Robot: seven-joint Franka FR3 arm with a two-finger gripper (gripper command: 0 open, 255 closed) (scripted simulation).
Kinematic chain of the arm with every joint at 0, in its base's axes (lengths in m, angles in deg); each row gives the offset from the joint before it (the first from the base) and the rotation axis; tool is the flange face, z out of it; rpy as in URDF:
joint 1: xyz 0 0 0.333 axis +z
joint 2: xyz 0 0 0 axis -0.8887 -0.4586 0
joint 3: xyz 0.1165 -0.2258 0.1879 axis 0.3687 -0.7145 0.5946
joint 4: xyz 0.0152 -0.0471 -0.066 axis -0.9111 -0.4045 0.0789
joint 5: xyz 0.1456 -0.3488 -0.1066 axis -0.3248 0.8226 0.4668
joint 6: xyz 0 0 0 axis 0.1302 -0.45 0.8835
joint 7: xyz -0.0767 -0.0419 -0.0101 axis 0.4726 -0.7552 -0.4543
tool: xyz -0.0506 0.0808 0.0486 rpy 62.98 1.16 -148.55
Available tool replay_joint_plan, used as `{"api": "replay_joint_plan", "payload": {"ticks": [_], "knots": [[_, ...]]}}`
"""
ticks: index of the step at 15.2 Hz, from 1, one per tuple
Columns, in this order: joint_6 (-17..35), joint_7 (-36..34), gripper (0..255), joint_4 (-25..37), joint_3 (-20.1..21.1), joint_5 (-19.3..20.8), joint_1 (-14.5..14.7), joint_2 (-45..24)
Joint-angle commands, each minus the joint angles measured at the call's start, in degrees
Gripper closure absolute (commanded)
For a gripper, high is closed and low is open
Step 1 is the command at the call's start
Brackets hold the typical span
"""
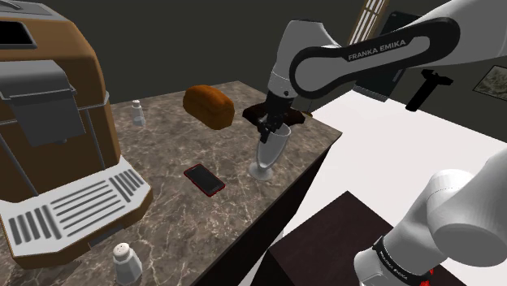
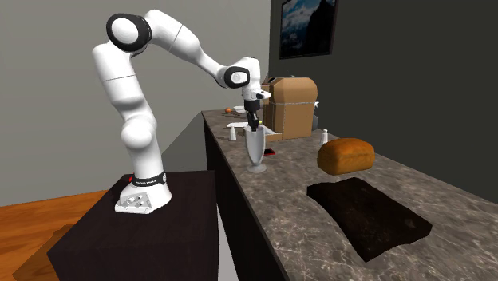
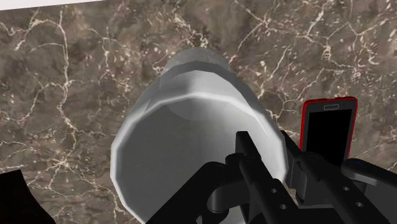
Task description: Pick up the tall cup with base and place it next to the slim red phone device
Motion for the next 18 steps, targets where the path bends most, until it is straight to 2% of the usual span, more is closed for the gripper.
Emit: {"api": "replay_joint_plan", "payload": {"ticks": [1, 2, 3, 8, 12, 18], "knots": [[0.1, 0.0, 255, 0.0, 0.0, 0.0, 0.0, 0.0], [0.1, 0.0, 255, 0.0, 0.0, 0.0, 0.0, 0.0], [0.1, 0.0, 0, 0.0, 0.0, 0.0, 0.0, 0.0], [0.1, 0.0, 0, 0.0, 0.0, 0.0, 0.0, 0.0], [-7.5, 0.1, 0, 4.4, -0.1, -0.2, 0.1, 3.1], [-7.5, 0.1, 0, 4.4, -0.1, -0.2, 0.1, 3.1]]}}
